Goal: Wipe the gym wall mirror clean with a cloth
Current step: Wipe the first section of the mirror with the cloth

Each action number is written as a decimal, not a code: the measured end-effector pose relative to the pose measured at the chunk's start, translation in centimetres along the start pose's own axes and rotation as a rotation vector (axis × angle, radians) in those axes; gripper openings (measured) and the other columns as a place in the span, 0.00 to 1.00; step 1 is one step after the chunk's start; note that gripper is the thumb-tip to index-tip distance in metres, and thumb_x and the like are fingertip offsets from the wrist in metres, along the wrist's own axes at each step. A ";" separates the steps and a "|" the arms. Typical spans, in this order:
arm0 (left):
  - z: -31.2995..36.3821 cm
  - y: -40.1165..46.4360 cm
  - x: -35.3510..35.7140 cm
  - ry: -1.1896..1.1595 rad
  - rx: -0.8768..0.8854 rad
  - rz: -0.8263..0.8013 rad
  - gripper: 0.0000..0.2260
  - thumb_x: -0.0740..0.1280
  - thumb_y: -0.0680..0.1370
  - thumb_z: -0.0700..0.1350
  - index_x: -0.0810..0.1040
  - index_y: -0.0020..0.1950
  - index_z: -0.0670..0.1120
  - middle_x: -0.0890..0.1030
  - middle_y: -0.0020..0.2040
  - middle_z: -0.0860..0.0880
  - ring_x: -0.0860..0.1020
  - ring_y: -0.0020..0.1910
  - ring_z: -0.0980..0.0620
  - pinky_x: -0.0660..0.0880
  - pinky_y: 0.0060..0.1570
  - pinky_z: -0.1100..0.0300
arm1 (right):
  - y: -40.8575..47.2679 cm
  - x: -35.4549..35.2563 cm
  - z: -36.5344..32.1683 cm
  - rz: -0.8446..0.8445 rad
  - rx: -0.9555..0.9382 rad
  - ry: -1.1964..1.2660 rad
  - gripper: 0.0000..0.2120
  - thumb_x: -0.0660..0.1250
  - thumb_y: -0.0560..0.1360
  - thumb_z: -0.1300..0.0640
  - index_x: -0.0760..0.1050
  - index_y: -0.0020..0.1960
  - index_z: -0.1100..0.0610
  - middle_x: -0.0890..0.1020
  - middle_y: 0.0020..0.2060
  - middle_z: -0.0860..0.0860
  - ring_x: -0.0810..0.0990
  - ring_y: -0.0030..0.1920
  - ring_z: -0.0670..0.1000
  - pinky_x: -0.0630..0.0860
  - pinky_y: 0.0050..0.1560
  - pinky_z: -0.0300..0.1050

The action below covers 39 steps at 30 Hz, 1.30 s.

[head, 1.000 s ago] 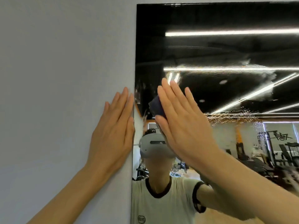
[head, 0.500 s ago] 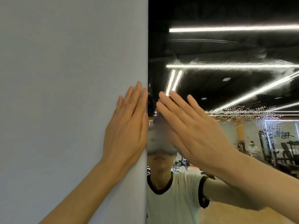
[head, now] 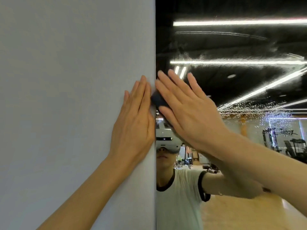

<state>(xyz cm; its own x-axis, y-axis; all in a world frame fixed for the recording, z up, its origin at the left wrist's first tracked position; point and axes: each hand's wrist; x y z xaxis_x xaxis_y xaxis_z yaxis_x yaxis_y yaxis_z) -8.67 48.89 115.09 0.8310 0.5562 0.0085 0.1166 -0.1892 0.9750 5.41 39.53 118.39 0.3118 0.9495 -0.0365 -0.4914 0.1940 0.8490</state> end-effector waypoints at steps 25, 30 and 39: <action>1.1 0.0 -0.8 0.086 0.014 -0.064 0.25 0.48 0.85 0.45 0.55 0.82 0.41 0.56 0.82 0.46 0.50 0.80 0.57 0.41 0.79 0.63 | -2.9 0.4 -2.0 0.129 0.342 0.058 0.27 0.48 0.85 0.51 0.54 0.81 0.60 0.57 0.80 0.59 0.53 0.80 0.60 0.47 0.80 0.58; 1.7 -0.1 -1.0 0.082 -0.022 -0.090 0.25 0.49 0.85 0.45 0.54 0.82 0.41 0.54 0.82 0.48 0.51 0.81 0.54 0.41 0.79 0.62 | -7.4 -0.3 3.7 0.095 0.415 0.063 0.28 0.47 0.84 0.50 0.54 0.81 0.60 0.56 0.80 0.58 0.51 0.81 0.57 0.41 0.79 0.54; 4.1 -0.5 0.0 0.052 -0.149 -0.050 0.26 0.48 0.86 0.48 0.49 0.83 0.42 0.49 0.83 0.49 0.45 0.81 0.59 0.37 0.78 0.63 | -5.7 0.4 -1.7 0.084 0.315 0.072 0.28 0.43 0.83 0.49 0.50 0.80 0.60 0.56 0.80 0.58 0.49 0.80 0.56 0.40 0.79 0.54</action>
<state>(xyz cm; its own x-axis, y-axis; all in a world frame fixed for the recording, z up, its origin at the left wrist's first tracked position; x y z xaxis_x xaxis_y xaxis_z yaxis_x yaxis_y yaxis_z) -6.54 45.68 113.70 0.7965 0.6037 -0.0330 0.0718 -0.0403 0.9966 6.99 39.19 112.65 0.2171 0.9761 0.0132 -0.2337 0.0389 0.9715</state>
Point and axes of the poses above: each hand's wrist, its own y-axis towards the middle knuckle, its own x-axis out of the palm, z = x × y
